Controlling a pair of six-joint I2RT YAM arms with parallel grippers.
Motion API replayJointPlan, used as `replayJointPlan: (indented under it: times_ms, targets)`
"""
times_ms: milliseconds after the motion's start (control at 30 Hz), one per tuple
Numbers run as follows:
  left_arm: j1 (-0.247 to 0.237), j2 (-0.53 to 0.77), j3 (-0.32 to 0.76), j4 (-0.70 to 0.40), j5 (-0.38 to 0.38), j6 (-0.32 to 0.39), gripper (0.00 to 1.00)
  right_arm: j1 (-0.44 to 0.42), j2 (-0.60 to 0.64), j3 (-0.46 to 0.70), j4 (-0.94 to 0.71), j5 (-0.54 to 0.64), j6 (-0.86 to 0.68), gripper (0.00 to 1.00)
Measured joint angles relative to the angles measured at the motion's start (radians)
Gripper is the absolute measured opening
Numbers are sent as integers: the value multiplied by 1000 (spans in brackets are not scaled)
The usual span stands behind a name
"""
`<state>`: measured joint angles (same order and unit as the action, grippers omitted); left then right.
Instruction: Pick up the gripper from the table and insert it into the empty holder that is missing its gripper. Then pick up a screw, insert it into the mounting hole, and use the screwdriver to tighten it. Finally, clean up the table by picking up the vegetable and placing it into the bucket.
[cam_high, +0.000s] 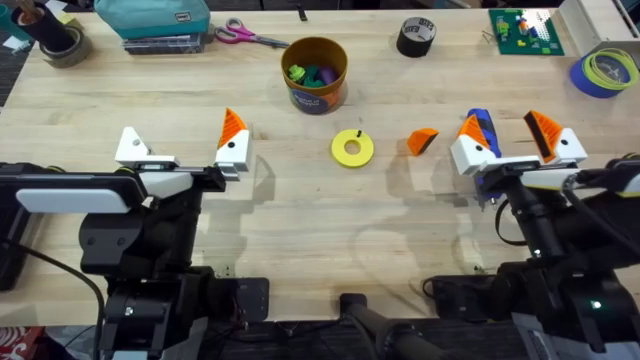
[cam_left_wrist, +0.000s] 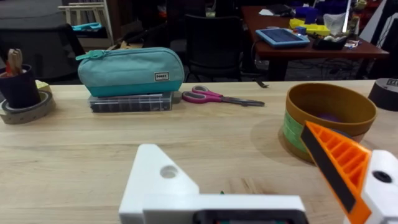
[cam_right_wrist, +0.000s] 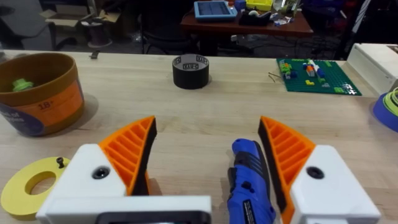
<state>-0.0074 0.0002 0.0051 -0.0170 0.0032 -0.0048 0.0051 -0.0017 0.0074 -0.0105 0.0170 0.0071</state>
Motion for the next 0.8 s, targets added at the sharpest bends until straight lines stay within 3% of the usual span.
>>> replayJointPlan:
  times_ms: [367,600,800]
  targets:
    - [0,0,0,-1,3,1,985,0,0,0,4,0,0,996]
    - [0,0,11,-9,8,1,985,0,1,17,92,0,0,996]
    - [0,10,190,-175,9,2,985,0,2,200,-45,-5,15,996]
